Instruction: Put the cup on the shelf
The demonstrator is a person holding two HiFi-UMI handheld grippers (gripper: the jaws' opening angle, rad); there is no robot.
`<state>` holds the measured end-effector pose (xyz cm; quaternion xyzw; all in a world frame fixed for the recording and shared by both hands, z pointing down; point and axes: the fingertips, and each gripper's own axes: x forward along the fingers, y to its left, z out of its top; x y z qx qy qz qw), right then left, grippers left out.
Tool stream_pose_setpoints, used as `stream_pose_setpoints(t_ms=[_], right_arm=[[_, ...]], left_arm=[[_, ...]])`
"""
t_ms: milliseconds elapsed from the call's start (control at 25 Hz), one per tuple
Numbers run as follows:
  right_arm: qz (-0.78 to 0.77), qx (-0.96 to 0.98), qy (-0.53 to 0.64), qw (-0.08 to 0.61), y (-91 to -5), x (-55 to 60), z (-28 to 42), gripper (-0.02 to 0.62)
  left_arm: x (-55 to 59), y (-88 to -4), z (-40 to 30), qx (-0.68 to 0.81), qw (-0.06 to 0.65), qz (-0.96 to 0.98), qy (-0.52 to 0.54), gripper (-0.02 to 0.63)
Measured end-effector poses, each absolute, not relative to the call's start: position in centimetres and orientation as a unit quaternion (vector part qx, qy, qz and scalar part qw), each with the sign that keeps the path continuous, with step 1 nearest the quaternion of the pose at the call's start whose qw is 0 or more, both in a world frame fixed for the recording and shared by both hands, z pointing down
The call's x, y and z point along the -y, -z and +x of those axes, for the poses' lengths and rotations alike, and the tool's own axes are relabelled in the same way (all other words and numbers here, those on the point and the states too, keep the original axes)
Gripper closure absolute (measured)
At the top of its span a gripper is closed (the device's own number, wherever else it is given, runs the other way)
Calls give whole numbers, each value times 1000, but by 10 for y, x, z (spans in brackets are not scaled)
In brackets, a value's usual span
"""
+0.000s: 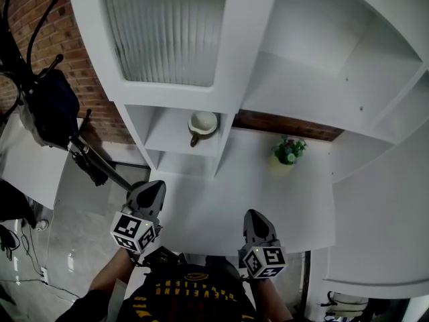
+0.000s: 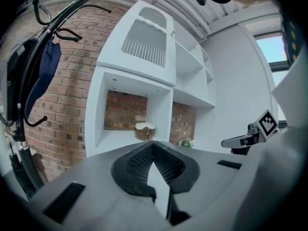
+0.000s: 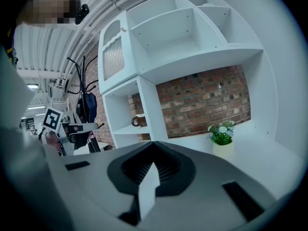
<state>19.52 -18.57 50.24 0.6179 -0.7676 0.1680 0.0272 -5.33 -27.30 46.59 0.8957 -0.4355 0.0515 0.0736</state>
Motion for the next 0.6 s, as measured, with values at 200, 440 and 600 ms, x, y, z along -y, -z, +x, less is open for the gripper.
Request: stream_pose_setpoints(t_ms=[200,440,600], right_arm=[[622,765,-165,29,-503,173,189,591],[629,760,-163,31,-507,159,185,591],[626,763,-158,30,-506,153,178,591]], left_arm=[[262,-468,-60,434,77,896,-52,604],[249,-475,-70,436,84,894,-54,603],[241,-476,-78,440,89,892,-50,603]])
